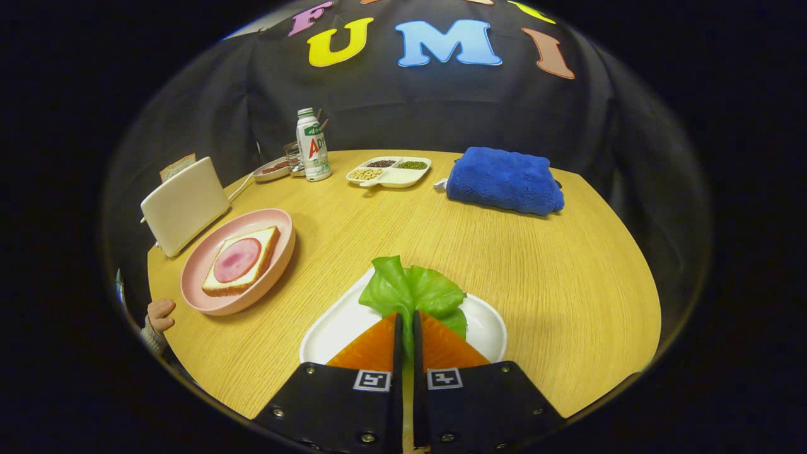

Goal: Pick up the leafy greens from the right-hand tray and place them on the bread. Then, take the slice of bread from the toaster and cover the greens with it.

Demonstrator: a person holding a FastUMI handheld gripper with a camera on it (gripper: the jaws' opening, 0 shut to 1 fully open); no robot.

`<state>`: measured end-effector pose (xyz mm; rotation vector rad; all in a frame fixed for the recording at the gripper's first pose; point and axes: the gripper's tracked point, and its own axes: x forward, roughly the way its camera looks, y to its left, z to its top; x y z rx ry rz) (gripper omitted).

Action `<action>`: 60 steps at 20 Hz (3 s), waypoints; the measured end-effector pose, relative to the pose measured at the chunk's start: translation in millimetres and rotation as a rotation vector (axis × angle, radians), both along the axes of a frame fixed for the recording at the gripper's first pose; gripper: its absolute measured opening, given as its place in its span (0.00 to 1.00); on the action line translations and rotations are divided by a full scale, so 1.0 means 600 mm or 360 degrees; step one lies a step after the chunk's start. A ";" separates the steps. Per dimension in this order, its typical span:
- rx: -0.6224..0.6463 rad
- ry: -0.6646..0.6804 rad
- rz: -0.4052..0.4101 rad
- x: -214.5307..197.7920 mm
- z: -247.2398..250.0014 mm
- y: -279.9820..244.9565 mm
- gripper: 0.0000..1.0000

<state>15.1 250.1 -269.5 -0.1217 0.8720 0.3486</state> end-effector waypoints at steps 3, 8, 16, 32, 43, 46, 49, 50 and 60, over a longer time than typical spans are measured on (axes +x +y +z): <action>-0.0012 -0.0040 -0.0023 0.003 0.011 0.004 0.07; 0.0116 -0.0078 -0.0070 0.004 0.057 0.027 0.06; 0.0371 -0.0191 -0.0008 0.023 0.123 0.134 0.07; 0.0460 -0.0211 0.0272 -0.002 0.047 0.380 0.07; 0.0290 -0.0477 0.0338 0.008 0.075 0.365 0.98; 0.0186 -0.0710 0.0303 0.020 0.151 0.321 0.98; 0.0045 -0.0931 0.0205 0.033 0.238 0.247 0.97; -0.0009 -0.0999 0.0157 0.036 0.269 0.213 0.97; -0.0267 -0.1242 -0.0122 0.028 0.462 0.005 0.97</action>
